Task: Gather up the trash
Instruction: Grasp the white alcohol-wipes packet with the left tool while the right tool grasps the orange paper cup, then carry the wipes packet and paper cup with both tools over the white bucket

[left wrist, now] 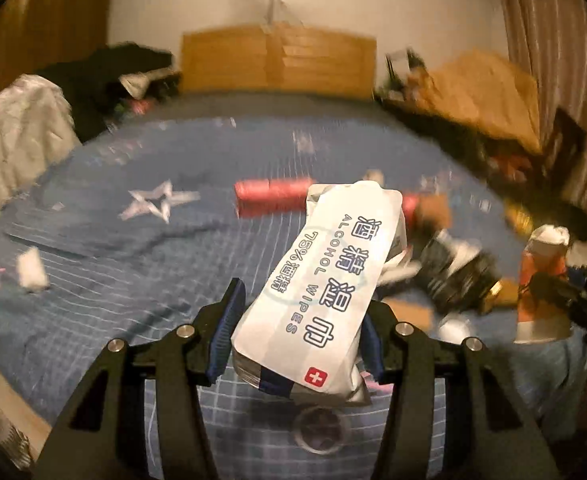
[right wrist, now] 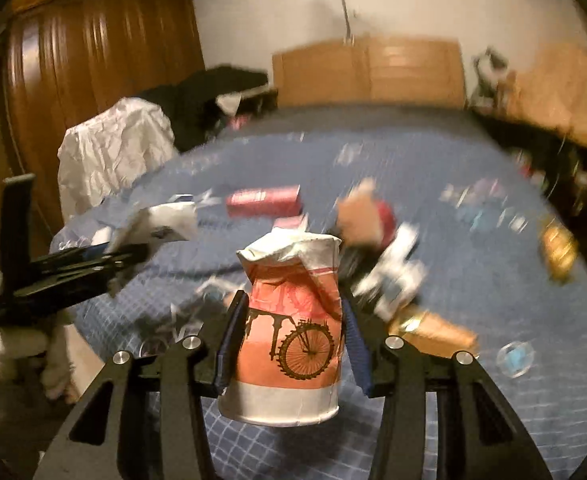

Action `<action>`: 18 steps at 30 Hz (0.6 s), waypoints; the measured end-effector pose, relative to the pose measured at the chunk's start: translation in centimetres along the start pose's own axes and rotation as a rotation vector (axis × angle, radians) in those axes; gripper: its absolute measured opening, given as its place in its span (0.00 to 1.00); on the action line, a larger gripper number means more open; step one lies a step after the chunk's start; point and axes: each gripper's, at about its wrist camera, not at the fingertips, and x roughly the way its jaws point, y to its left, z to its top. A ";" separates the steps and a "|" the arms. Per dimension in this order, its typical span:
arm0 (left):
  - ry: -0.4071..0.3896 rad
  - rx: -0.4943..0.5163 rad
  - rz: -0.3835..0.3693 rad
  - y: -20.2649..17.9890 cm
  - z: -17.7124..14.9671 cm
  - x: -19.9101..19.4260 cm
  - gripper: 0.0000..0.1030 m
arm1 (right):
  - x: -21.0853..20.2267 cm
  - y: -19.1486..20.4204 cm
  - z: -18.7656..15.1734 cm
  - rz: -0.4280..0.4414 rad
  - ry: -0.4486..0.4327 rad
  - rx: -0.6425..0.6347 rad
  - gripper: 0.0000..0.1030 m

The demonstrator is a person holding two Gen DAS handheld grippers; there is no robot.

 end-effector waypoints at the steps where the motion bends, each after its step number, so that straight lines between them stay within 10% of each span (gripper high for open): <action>1: -0.032 -0.011 0.002 -0.6 0.2 -0.7 0.48 | -1.3 0.1 0.2 -0.029 -0.037 -0.016 0.46; 18: -0.341 -0.016 0.062 -11.8 -0.4 -8.1 0.50 | -17.9 -2.6 -1.0 -0.312 -0.369 -0.023 0.47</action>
